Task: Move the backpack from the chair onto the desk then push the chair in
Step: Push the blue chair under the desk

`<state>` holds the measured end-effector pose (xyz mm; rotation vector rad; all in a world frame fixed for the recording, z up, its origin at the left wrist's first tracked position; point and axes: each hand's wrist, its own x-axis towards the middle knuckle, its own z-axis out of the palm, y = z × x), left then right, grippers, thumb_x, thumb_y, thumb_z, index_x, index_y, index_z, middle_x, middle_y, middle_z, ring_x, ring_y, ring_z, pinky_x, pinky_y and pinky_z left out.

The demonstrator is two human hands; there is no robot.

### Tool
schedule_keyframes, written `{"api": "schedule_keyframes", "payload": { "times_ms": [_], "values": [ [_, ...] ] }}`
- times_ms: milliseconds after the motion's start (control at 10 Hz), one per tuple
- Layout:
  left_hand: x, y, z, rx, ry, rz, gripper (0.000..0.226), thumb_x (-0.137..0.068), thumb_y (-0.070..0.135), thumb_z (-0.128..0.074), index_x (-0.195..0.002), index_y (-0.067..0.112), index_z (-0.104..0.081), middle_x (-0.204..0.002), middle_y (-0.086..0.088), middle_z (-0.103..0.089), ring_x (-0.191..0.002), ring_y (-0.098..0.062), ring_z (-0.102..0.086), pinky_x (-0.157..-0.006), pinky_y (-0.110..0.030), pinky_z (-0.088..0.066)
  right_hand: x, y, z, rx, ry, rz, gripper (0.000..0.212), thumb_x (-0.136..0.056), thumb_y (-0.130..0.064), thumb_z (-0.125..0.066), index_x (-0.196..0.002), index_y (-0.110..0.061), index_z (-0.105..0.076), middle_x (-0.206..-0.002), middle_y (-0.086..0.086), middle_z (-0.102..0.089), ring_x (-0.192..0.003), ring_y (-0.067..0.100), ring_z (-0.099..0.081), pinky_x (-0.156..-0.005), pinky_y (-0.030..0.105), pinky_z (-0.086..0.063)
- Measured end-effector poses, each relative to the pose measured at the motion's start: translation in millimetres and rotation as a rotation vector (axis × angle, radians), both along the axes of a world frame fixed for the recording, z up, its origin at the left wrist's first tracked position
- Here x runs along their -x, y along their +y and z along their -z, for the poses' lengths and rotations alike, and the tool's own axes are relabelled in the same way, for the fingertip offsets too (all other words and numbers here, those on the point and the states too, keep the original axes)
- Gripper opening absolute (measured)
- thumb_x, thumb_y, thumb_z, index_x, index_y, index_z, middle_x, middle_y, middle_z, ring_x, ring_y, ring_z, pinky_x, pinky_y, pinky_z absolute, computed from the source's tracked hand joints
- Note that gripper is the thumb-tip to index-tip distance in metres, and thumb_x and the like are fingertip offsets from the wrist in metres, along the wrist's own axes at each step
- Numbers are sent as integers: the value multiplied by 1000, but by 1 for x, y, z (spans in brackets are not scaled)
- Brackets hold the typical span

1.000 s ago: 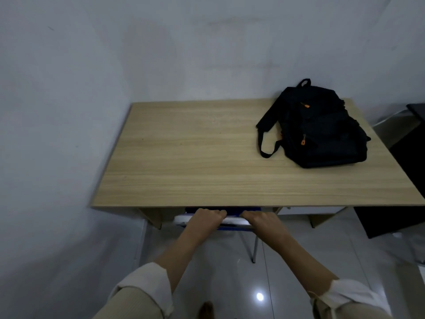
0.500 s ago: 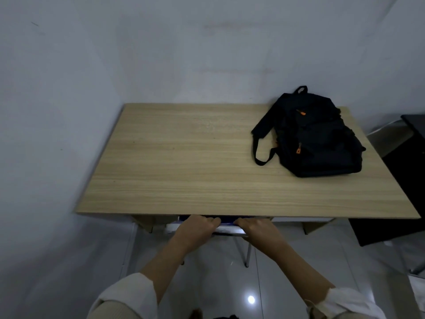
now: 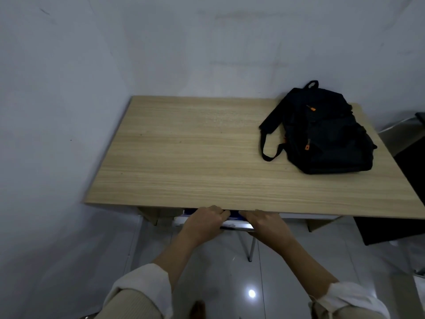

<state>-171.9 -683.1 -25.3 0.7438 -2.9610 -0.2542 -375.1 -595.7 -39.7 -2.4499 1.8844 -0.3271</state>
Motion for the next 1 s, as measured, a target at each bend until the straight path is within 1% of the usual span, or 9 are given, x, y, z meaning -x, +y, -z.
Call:
{"api": "schedule_keyframes", "payload": {
  "times_ms": [100,200,300,400,500,600,700,800,1000],
  "values": [
    [-1,-1,4,69,-6,32,50,-70,31,-77,-110,5,-62,-106,-13,-70,-106,-31,-64,-86,-41,-53,-5,1,-2,39,38,56,47,-57,-24,-87,-100,-15,-69,-77,3,-74,-62,19,-67,-63,33,-57],
    [0,-5,9,143,-26,42,55,-80,45,-60,-119,8,-58,-124,-13,-63,-125,-32,-50,-108,-48,-33,-10,2,0,78,117,157,43,-59,-27,-86,-96,-14,-70,-74,5,-73,-68,22,-69,-95,53,-46],
    [2,-4,7,171,-65,9,64,-76,49,-65,-125,10,-54,-130,-13,-58,-130,-34,-44,-110,-52,-26,-15,4,3,25,196,268,43,-54,-21,-87,-93,-14,-69,-81,9,-73,-92,29,-69,-106,63,-24],
    [3,1,4,179,-107,-30,77,-74,53,-65,-136,12,-44,-143,-15,-47,-138,-36,-31,-113,-57,-17,-23,8,0,-81,224,374,53,-51,-24,-88,-98,-14,-66,-95,9,-71,-110,35,-60,-109,64,-4],
    [3,6,0,198,-132,-84,99,-72,56,-66,-147,15,-19,-157,-15,-15,-144,-37,-6,-115,-60,-1,-31,14,-2,-87,168,424,70,-49,-28,-89,-111,-14,-60,-114,14,-66,-122,39,-50,-109,64,-2],
    [1,17,-7,171,-82,-121,103,-72,64,-57,-150,16,-9,-158,-16,-5,-144,-34,5,-113,-58,4,-36,22,-10,-82,135,439,99,-49,-47,-87,-133,-15,-46,-136,17,-52,-133,41,-36,-109,63,0],
    [-2,28,-12,138,-76,-171,111,-66,71,-54,-150,14,-9,-158,-17,-5,-145,-35,3,-113,-58,1,-40,32,-17,-93,125,426,112,-51,-60,-81,-142,-19,-32,-148,17,-37,-139,41,-22,-109,64,-1],
    [-6,40,-16,127,-67,-207,111,-65,71,-55,-150,14,-13,-158,-18,-7,-145,-35,2,-113,-59,0,-44,43,-21,-87,99,421,115,-51,-61,-79,-145,-21,-26,-152,16,-30,-141,39,-14,-108,66,-6],
    [-20,60,-28,102,-47,-276,108,-66,75,-39,-150,13,-12,-158,-18,-6,-145,-36,2,-113,-60,-2,-48,59,-27,-41,90,400,121,-49,-61,-81,-147,-21,-22,-154,15,-22,-142,37,-10,-107,67,-10]
  ]
}}
